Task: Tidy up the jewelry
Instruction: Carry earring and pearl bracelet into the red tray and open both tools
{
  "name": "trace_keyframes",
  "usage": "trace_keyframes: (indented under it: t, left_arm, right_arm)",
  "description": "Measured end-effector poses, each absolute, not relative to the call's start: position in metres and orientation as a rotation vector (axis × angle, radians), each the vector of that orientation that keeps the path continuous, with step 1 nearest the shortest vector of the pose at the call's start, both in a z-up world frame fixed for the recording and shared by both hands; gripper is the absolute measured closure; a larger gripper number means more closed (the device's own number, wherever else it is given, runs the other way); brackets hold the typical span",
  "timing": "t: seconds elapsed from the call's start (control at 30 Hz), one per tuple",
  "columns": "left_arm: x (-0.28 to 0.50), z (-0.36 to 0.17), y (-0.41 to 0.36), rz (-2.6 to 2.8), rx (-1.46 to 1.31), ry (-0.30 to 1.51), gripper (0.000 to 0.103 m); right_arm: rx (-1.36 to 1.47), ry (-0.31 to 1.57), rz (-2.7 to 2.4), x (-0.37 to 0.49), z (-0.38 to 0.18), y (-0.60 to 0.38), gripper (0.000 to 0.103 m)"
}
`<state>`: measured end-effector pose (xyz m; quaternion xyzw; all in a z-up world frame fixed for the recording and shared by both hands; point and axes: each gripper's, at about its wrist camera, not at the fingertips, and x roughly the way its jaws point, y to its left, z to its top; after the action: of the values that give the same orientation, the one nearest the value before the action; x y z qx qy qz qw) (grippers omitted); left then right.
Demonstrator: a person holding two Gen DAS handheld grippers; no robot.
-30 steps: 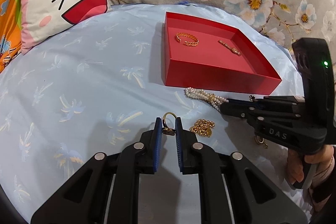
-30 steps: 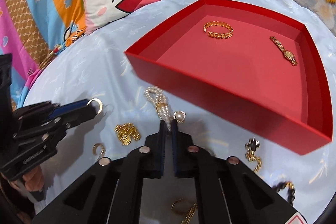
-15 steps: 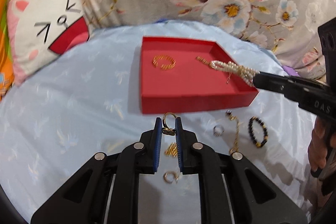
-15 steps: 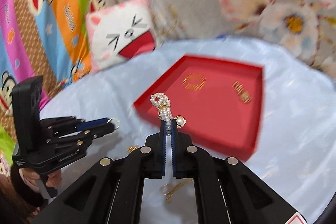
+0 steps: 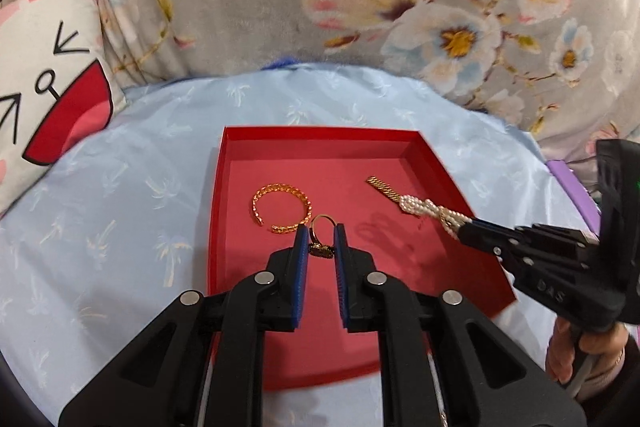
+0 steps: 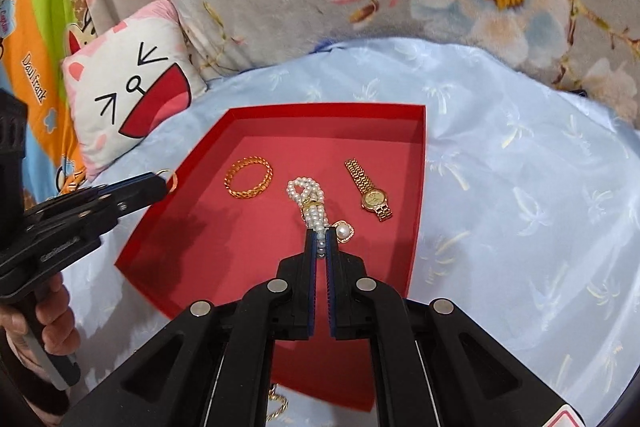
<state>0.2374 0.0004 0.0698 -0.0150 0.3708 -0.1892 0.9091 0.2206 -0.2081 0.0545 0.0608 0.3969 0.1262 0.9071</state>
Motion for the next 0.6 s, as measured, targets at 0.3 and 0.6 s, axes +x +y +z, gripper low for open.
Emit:
trace_keyframes:
  t: [0.3,0.6]
  left_arm:
    - [0.263,0.038,-0.003,-0.321,-0.036,0.834,0.090]
    - [0.253,0.052,0.005,-0.301,-0.035,0.794,0.072]
  right_arm:
    - [0.140,0.830,0.270,0.234,0.038,-0.209,0.096]
    - [0.188,0.808,0.271,0.220,0.050,-0.223,0.092]
